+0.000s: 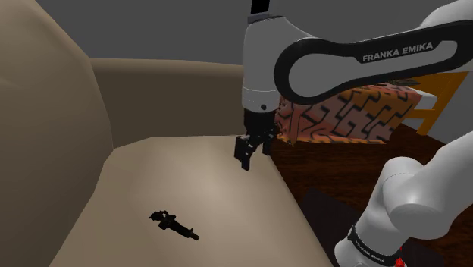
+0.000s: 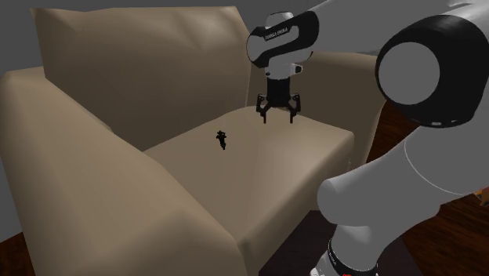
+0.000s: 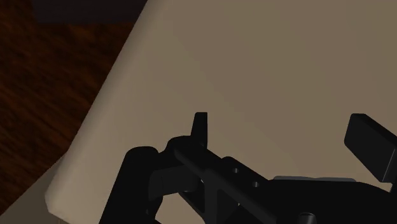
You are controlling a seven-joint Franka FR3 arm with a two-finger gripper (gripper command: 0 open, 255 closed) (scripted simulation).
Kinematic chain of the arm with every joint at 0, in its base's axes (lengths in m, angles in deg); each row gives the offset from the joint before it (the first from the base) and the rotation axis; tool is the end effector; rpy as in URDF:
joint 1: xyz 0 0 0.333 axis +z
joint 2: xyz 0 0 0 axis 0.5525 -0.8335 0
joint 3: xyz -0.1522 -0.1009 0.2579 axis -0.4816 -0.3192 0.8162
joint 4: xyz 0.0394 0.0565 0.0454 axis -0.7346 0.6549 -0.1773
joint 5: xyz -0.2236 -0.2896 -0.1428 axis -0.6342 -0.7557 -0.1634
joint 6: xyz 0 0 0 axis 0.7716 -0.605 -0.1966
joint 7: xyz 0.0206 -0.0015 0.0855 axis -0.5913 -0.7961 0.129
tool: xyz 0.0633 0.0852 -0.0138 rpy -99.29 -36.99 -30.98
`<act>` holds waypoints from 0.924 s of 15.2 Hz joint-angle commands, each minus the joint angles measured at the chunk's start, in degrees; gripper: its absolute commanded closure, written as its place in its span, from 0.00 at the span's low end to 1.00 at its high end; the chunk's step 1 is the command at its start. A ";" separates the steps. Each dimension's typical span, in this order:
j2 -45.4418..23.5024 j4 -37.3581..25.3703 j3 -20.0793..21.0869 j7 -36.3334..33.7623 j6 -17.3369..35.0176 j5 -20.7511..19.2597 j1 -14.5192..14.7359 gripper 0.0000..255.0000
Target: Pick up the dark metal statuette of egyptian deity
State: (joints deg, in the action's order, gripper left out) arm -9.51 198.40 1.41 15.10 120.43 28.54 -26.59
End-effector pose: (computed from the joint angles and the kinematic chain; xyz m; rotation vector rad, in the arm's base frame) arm 0.3620 0.2012 0.4957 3.0735 -0.1036 -0.0975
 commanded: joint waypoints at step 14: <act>-29.15 -17.29 12.15 -17.60 13.61 -8.96 3.76 0.00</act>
State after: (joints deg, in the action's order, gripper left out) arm -36.43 182.68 13.17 -1.36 133.45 20.85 -23.15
